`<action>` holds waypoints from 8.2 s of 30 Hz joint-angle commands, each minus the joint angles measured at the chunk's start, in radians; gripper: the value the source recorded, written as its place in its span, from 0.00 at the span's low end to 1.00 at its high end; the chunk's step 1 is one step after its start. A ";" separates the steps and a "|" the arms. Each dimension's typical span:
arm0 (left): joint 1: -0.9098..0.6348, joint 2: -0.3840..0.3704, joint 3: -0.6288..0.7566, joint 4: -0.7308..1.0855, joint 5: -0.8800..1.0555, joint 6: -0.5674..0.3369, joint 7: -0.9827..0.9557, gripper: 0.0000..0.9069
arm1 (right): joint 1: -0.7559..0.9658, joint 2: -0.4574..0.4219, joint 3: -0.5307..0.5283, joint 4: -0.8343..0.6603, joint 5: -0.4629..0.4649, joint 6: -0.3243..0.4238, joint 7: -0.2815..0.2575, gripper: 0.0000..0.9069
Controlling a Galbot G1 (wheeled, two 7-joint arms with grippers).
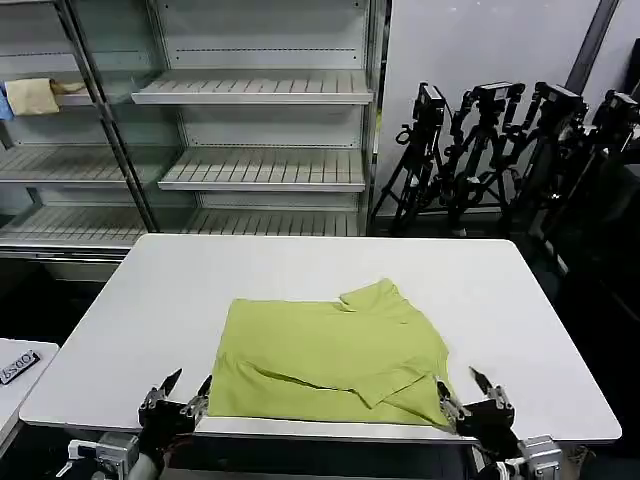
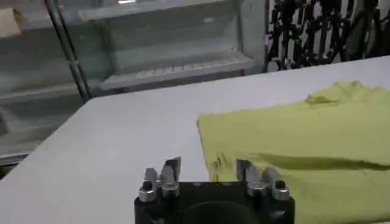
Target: Fold and organize the clothes.
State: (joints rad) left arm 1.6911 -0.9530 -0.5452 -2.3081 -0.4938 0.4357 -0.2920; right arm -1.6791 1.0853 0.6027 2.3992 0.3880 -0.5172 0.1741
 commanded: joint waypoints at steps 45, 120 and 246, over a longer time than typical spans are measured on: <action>-0.969 -0.025 0.506 0.735 -0.257 0.102 -0.042 1.00 | 1.081 0.216 -0.487 -1.062 0.139 -0.060 0.092 1.00; -0.529 0.123 0.250 0.282 -0.381 0.012 0.074 0.03 | 0.470 0.015 -0.182 -0.329 0.187 0.086 0.031 0.00; -0.401 -0.025 0.032 0.095 -1.125 -0.054 -0.022 0.04 | 0.108 0.094 -0.064 -0.143 0.039 0.137 0.055 1.00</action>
State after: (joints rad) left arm 1.3443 -0.9211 -0.6239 -2.1357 -1.4960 0.3849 -0.3053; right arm -1.5703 1.1790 0.5391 2.2546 0.4254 -0.3800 0.2294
